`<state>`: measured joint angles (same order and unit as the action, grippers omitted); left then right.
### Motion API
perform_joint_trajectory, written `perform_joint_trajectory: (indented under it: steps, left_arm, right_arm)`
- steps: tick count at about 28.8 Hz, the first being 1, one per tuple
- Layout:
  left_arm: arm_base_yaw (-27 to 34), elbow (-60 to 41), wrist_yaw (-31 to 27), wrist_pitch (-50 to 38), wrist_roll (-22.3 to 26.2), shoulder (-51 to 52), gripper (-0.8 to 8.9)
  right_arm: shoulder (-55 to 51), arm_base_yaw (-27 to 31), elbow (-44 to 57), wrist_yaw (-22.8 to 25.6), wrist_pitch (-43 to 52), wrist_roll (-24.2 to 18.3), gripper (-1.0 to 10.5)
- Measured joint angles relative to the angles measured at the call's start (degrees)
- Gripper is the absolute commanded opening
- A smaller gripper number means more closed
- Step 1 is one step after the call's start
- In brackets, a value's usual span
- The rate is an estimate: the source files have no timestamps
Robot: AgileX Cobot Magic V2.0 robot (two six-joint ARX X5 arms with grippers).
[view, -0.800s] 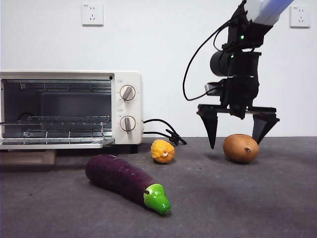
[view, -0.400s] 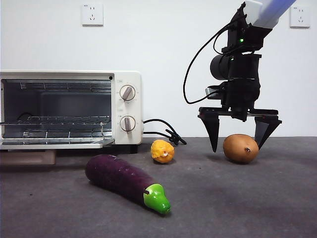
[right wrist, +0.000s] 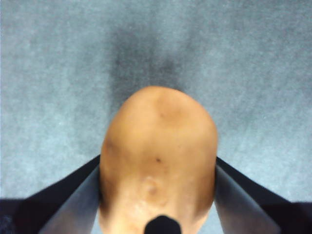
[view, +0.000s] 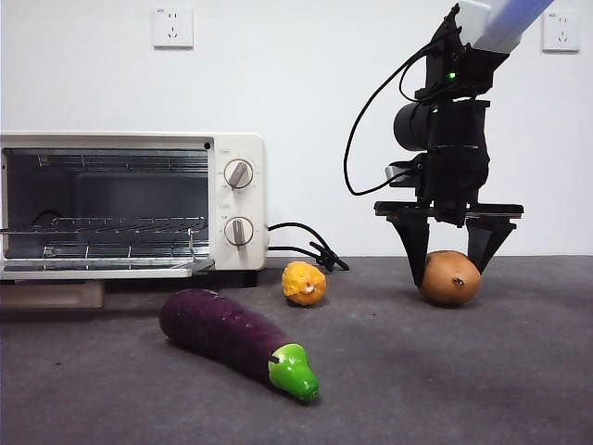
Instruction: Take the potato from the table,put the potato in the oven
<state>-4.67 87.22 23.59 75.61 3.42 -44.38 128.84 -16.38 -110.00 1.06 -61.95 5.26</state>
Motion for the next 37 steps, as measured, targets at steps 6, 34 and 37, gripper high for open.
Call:
perform_joint_trajectory:
  steps: [6, 34, 37]
  left_arm:
    - [0.0, 0.0, 0.0, 0.0, 0.0, 0.0, -0.05]
    - [0.0, 0.0, 0.0, 0.0, 1.4, 0.0, -0.05]
    - [0.0, 0.0, 0.0, 0.0, 1.6, 0.0, -0.05]
  right_arm:
    - [0.2, 0.0, -3.5, -0.5, -7.9, 0.1, 0.3]
    - [-2.6, -30.4, -25.4, -16.2, 8.8, 6.5, 0.3]
    - [-2.6, -34.2, -25.4, -9.6, 16.0, 6.0, 0.3]
